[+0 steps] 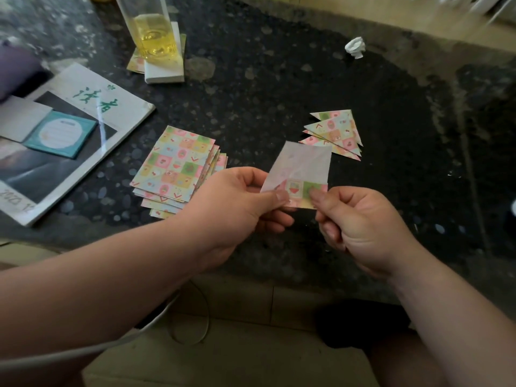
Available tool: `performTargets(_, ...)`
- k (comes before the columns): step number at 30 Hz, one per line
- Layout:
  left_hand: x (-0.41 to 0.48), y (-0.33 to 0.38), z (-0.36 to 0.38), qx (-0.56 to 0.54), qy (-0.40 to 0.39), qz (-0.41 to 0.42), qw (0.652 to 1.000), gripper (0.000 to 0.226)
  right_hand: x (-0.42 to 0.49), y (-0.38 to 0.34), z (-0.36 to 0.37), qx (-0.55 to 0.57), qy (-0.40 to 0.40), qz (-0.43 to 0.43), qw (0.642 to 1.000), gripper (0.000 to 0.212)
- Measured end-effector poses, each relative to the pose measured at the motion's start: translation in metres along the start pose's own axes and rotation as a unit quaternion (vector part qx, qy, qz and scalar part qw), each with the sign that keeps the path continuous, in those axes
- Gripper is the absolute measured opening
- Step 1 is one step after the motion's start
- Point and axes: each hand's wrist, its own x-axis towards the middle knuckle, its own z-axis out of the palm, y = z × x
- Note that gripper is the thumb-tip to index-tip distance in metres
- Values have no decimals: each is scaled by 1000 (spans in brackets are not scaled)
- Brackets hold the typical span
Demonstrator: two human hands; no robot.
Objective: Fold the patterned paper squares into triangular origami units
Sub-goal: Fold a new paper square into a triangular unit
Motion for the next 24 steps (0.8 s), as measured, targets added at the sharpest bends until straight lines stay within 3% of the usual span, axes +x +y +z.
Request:
performTargets(4,4,-3,0,51,43,34,997,7,1,5,4,5,19,12,1000,44)
performTargets(8,5,1,0,62,54,34,996,10,2,4,7,74,-11,43,996,22)
performTargets(15,10,2,-5,178,38,44,982,12,10,5,4,119,20,87,989,9)
performTargets(17,16,2,-10,291,45,66,953,14,16,11,0,56,52,76,994,10)
performTargets(19,21,3,-12,417,41,83,904,15,22,16,-6,-104,91,39,990,12)
performTargets(22,26,-4,-12,510,21,115,852,10,25,21,-12,-280,120,-50,951,31)
performTargets(24,31,-14,-13,560,10,162,813,14,25,24,-13,-364,99,-122,918,38)
